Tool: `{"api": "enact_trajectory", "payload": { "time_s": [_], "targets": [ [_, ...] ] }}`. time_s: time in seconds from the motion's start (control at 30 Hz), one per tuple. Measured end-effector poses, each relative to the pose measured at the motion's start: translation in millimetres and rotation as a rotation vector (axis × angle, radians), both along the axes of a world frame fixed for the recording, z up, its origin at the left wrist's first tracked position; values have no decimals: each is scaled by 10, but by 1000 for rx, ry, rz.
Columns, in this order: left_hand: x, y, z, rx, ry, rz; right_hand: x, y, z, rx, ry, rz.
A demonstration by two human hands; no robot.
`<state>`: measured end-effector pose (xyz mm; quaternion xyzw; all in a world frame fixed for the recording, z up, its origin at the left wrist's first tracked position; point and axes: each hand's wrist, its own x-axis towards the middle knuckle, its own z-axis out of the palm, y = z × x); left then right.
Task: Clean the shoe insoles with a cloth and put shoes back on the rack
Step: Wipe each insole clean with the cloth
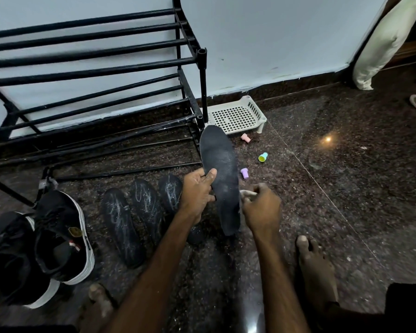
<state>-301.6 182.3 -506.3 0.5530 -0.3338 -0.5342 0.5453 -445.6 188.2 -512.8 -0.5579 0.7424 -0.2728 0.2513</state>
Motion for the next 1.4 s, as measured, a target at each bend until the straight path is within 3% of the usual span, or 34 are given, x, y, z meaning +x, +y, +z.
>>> {"api": "enact_trajectory", "payload": {
  "time_s": [0.07, 0.2, 0.27, 0.37, 0.47, 0.57, 0.67, 0.73, 0.83, 0.9, 0.97, 1.03, 1.17, 1.27, 1.4],
  "targets": [
    [0, -5, -29, 0, -2, 31, -83, 5, -9, -56, -25, -80],
    [-35, -16, -36, 16, 26, 46, 52, -49, 49, -65, -426, 34],
    [-61, -11, -11, 26, 52, 39, 159, -69, 2, -62, -324, 93],
    [-43, -11, -5, 17, 61, 38, 81, -51, -154, 7, -144, -47],
    [16, -2, -38, 12, 41, 47, -189, 10, -377, 35, -98, -148],
    [20, -11, -79, 32, 36, 56, -265, -9, -348, -26, -376, -149],
    [-35, -22, -101, 60, 50, 56, -62, -116, -235, 3, -647, -8],
    [-69, -22, -97, 61, 66, 49, 88, -177, -256, 9, -544, 8],
    [-63, -10, -79, 39, 81, 44, 37, -153, -385, 110, -245, -112],
    [-31, -4, -80, 28, 93, 54, -146, -87, -559, 191, -186, -160],
    [-9, -5, -82, 18, 85, 60, -308, -33, -725, 179, -300, -196],
    [-1, -9, -88, 13, 74, 64, -358, -17, -712, 118, -541, -210],
    [-32, -16, -101, 30, 77, 81, -167, -159, -454, 61, -902, -45],
    [-48, -31, -94, 30, 107, 87, -38, -232, -513, 134, -761, 22],
    [19, -48, -70, 15, 128, 110, -238, -61, -888, 352, -628, -82]
  ]
}}
